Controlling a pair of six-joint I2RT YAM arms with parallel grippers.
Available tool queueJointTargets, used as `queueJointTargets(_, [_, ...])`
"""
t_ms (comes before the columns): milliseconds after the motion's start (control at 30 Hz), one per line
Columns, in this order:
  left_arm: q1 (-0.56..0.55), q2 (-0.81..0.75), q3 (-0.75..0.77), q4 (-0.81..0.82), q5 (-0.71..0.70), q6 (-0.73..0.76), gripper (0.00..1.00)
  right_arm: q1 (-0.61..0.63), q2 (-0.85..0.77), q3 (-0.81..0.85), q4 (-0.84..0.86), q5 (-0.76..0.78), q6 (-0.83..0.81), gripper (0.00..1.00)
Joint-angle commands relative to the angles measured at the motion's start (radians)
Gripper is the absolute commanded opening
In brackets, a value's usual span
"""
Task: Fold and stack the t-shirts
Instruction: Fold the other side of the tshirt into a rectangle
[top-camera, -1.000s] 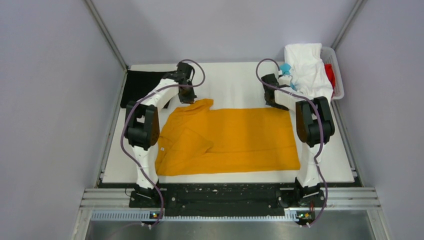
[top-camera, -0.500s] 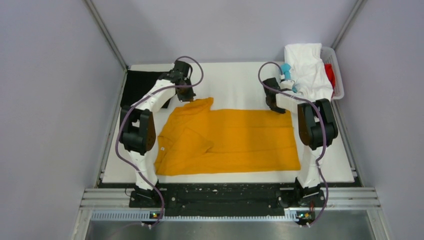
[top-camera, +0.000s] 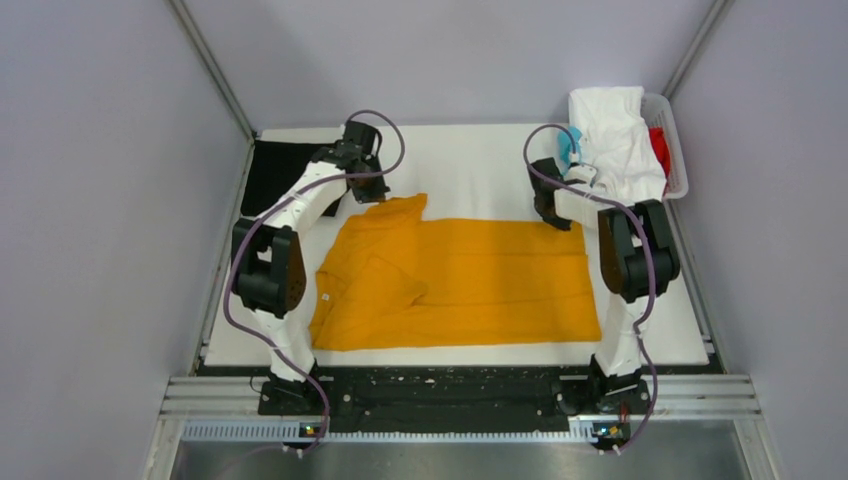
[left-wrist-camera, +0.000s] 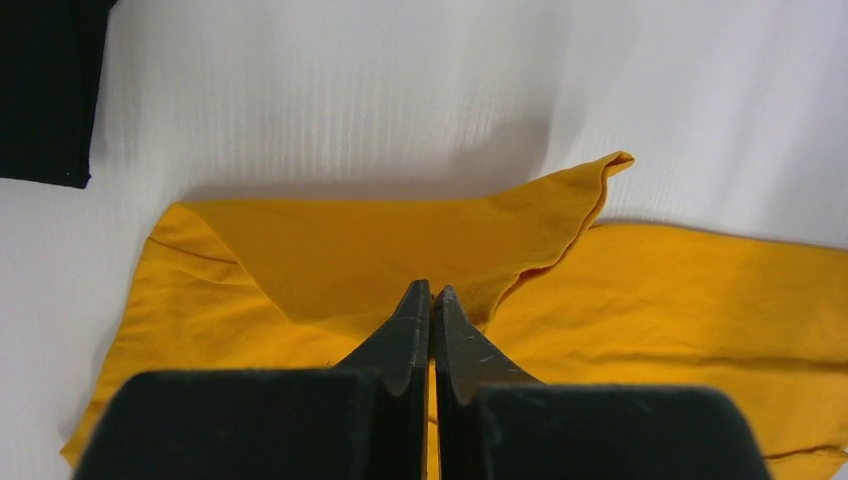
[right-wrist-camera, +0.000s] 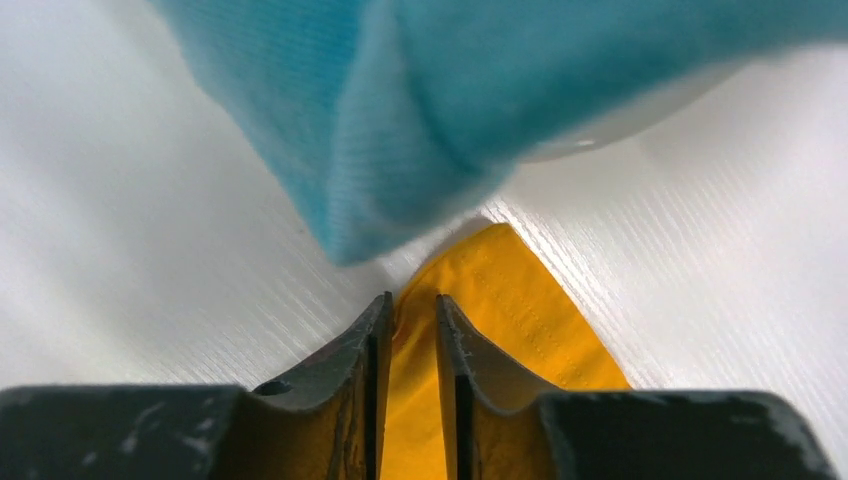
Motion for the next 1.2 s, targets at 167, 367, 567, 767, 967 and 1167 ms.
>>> queueJointTargets(167, [-0.004, -0.073, -0.019, 0.018, -0.005, 0.014, 0.00, -0.004, -0.018, -0.026, -0.182, -0.098, 0.074, 0.33])
queueJointTargets(367, [-0.004, -0.081, -0.027, 0.020, 0.002, 0.015, 0.00, -0.004, -0.055, -0.101, -0.149, -0.142, 0.158, 0.39])
queueJointTargets(567, [-0.004, -0.079, -0.019, 0.018, 0.009, 0.012, 0.00, -0.005, -0.058, -0.204, 0.008, -0.182, 0.232, 0.28])
queueJointTargets(767, [-0.004, -0.113, -0.022, 0.012, 0.010, 0.029, 0.00, -0.004, -0.105, -0.214, 0.054, -0.114, 0.220, 0.00])
queueJointTargets(967, [-0.004, -0.181, -0.089, 0.027, 0.067, 0.035, 0.00, -0.003, -0.217, -0.234, 0.099, -0.097, 0.135, 0.00])
queueJointTargets(1167, [-0.004, -0.272, -0.209, 0.055, 0.105, 0.024, 0.00, 0.020, -0.321, -0.283, 0.105, -0.128, 0.026, 0.00])
